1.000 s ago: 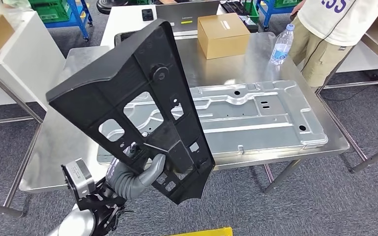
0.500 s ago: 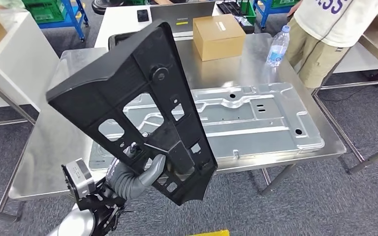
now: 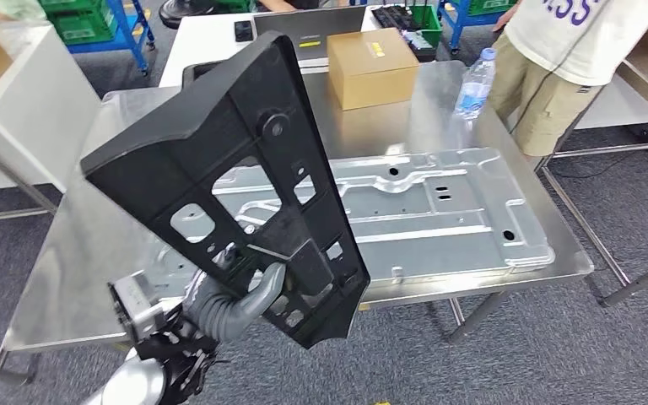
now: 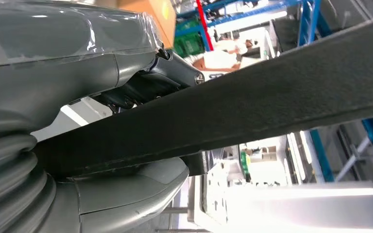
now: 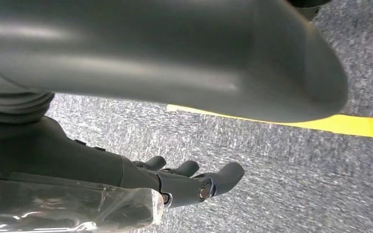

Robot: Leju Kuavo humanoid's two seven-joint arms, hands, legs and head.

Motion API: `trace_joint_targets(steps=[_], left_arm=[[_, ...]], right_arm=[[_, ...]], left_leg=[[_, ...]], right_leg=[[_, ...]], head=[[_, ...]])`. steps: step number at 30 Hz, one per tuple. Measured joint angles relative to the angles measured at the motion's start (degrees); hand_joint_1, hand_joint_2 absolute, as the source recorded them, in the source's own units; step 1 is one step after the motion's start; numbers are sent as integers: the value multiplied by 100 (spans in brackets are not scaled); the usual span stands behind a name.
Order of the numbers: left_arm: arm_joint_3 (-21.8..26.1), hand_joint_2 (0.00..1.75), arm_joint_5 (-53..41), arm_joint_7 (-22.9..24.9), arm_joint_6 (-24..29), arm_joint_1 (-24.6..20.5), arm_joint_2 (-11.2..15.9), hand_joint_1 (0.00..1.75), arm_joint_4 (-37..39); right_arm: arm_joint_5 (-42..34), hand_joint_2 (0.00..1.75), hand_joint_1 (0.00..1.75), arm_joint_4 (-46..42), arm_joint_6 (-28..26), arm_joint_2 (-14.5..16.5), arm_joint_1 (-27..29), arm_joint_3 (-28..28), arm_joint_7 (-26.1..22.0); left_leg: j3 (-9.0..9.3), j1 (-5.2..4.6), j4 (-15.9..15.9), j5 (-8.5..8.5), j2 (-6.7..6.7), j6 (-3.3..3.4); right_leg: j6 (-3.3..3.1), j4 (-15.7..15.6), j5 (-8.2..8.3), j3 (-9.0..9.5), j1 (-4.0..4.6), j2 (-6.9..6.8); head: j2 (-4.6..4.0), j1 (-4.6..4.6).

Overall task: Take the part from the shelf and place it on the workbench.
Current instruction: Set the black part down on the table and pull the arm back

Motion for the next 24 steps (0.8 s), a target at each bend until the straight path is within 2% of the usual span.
trace_joint_targets(steps=[2, 3, 4, 6, 7, 8, 9, 10, 12, 13, 14, 15, 16, 18, 19, 20, 22, 23, 24], left_arm=[[-4, 175, -28, 0, 5, -64, -15, 175, 12], [-6, 175, -41, 0, 9, -123, -29, 175, 22], [-8, 175, -48, 0, 17, -203, -50, 175, 36], [-14, 175, -50, 0, 49, -390, -105, 175, 82], [-19, 175, -49, 0, 67, -482, -137, 175, 118], [-25, 175, -41, 0, 86, -570, -168, 175, 162], [-30, 175, -15, 5, 99, -661, -203, 175, 213], [-34, 175, 25, 12, 109, -760, -239, 175, 268], [-37, 175, 144, 27, 101, -991, -323, 175, 402], [-38, 175, 206, 30, 76, -1115, -366, 175, 482], [-42, 175, 267, 31, 41, -1234, -407, 175, 571], [-45, 175, 315, 30, 1, -1343, -443, 175, 668], [-48, 175, 347, 27, -32, -1449, -477, 175, 769], [-50, 175, 349, 12, -48, -1650, -549, 175, 1000], [-50, 175, 315, -1, -11, -1748, -586, 175, 1108], [-50, 175, 211, -18, 96, -1835, -626, 175, 1226], [-52, 175, -166, -61, 512, -1972, -700, 175, 1467], [-54, 175, -453, -70, 801, -2027, -735, 175, 1605], [-57, 175, -833, -42, 1115, -2087, -769, 175, 1744]], right_arm=[[23, 0, 0, 0, 4, 2, 0, 1, 1], [40, 0, 0, 1, 7, 0, -2, 2, 0], [62, 0, 0, 1, 11, -1, -6, 4, -2], [109, 0, 0, 1, 19, -4, -12, 11, -16], [133, 0, 0, 1, 22, -4, -12, 14, -30], [155, 0, 0, 1, 23, -4, -12, 16, -50], [173, 0, 0, 1, 23, -3, -13, 18, -73], [195, 0, 0, 1, 22, -2, -14, 19, -95], [236, 0, 0, 0, 23, 10, -20, 22, -132], [262, 0, 0, -1, 23, 17, -24, 27, -149], [284, 0, 0, -1, 25, 26, -27, 37, -161], [305, 0, 0, -1, 27, 32, -30, 51, -168], [328, 0, 0, -1, 29, 32, -32, 68, -172], [365, 0, 0, -1, 35, 33, -35, 102, -168], [387, 0, 0, -1, 37, 35, -36, 114, -167], [403, 0, 0, -1, 39, 37, -36, 128, -161], [433, 0, 0, -1, 40, 40, -36, 152, -127], [449, 0, 0, -1, 40, 39, -35, 163, -108], [467, 0, 0, -1, 41, 37, -36, 173, -86]], left_leg=[[-7, 30, 22, -32, 2, -30], [-67, 41, 158, -114, 6, -38], [-196, 44, 432, -259, 10, -43], [-611, 28, 1281, -616, 14, -31], [-813, 15, 1663, -732, 14, -18], [-933, 0, 1860, -744, 14, 7], [-943, -22, 1823, -645, 13, 46], [-841, -51, 1541, -450, 12, 101], [-478, -128, 692, -26, 14, 251], [-344, -158, 363, 91, 19, 292], [-273, -186, 179, 136, 18, 310], [-258, -204, 123, 123, 18, 304], [-263, -205, 88, 132, 12, 289], [-235, -177, 34, 162, 14, 304], [-216, -155, 5, 179, 21, 315], [-198, -143, -10, 185, 29, 326], [-190, -141, -11, 178, 37, 342], [-188, -140, -9, 174, 38, 343], [-185, -136, -7, 168, 36, 341]], right_leg=[[-96, 4, -6, -1, 14, -1], [-137, 3, -7, 4, 20, -2], [-172, -1, -7, 9, 24, -3], [-214, 0, -17, 13, 50, -5], [-227, 0, -22, 17, 69, -5], [-238, 0, -29, 25, 89, -3], [-246, 0, -35, 39, 108, 2], [-253, 0, -41, 57, 127, 9], [-256, 0, -56, 80, 161, 21], [-250, 2, -62, 72, 171, 23], [-237, 3, -63, 54, 171, 20], [-215, 1, -60, 38, 167, 16], [-188, -7, -54, 30, 157, 11], [-133, 80, -121, -1, 146, -3], [-110, 263, -233, -79, 148, -8], [-92, 573, -397, -223, 141, -12], [-51, 1339, -708, -609, 134, -14], [-32, 1578, -752, -747, 126, -15], [-16, 1593, -680, -781, 117, -18]], head=[[-1, -12], [-1, -14], [-1, -16], [-1, -21], [-1, -23], [-1, -24], [-1, -24], [-1, -25], [-1, -24], [-1, -24], [-1, -22], [-1, -21], [-1, -21], [-1, -15], [-1, -9], [-1, -2], [-1, 6], [-1, 7], [-1, 7]])
